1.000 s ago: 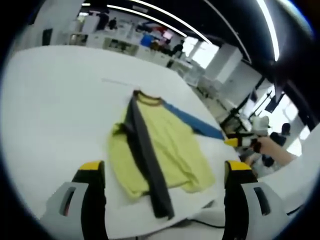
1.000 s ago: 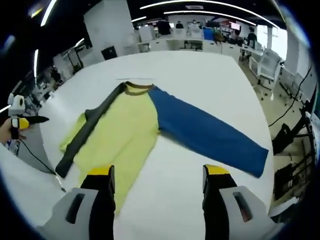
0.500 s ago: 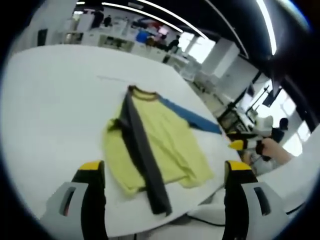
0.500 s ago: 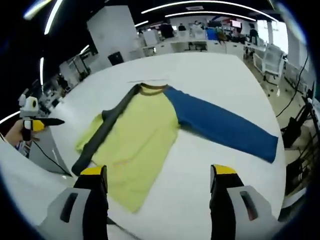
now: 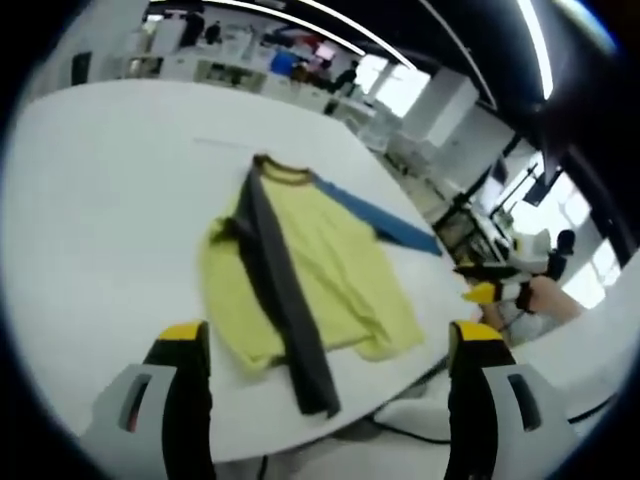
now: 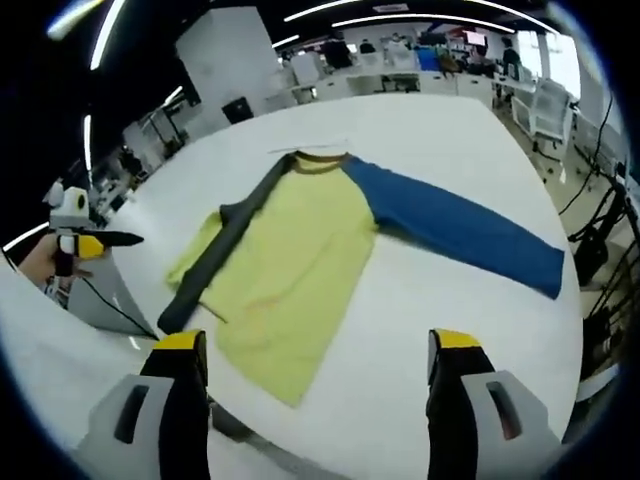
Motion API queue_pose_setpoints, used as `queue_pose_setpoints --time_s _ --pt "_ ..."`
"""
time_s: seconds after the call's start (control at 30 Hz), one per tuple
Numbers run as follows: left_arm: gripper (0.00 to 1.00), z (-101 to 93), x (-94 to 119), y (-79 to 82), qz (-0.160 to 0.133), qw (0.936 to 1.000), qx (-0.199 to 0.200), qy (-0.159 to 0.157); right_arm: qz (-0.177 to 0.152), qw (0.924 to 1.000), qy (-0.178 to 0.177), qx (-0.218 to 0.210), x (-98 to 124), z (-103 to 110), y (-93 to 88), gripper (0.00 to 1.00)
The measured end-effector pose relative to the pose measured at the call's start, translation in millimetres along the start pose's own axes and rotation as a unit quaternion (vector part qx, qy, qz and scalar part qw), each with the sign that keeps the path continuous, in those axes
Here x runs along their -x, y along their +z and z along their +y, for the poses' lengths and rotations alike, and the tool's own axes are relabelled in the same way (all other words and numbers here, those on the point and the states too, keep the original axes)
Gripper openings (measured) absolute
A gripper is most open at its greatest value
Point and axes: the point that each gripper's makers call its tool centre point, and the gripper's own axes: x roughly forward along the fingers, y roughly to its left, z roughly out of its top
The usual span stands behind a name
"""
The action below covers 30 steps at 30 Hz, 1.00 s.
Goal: Fold the garment on the visible template until the final outline fits inside the template.
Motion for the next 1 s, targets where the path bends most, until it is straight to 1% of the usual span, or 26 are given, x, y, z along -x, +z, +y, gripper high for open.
queue_pose_setpoints --time_s 0.33,0.57,0.67,0.77,0.83,1.0 --pt "0.95 0.8 4.2 -7.7 0.001 1.0 0.007 0.004 -0.011 0.9998 0.007 -0.013 10.5 2.9 -1.0 1.0" --pt "0.96 -1.3 6.7 -15.1 0.003 0.9999 0.005 0.008 -0.005 0.9998 0.008 -0.016 13.1 3.0 -8.2 1.0" --pt "0.96 -2.4 7.6 -19.8 0.006 0.9999 0.008 0.008 -0.008 0.9998 0.009 -0.018 13.2 2.8 -7.9 1.0" --pt "0.96 -4.0 10.6 -20.7 0.003 0.9999 0.008 0.01 -0.011 0.9996 0.01 -0.022 13.8 2.1 -7.8 1.0" --pt "0.96 -3.7 11.4 -21.0 0.002 0.9999 0.007 0.011 -0.023 0.9992 0.012 -0.031 14.6 2.5 -3.2 1.0" --pt "0.95 -6.2 8.4 -28.5 0.007 0.9999 0.007 0.008 -0.021 0.9994 0.014 -0.025 14.1 4.0 -3.4 1.0"
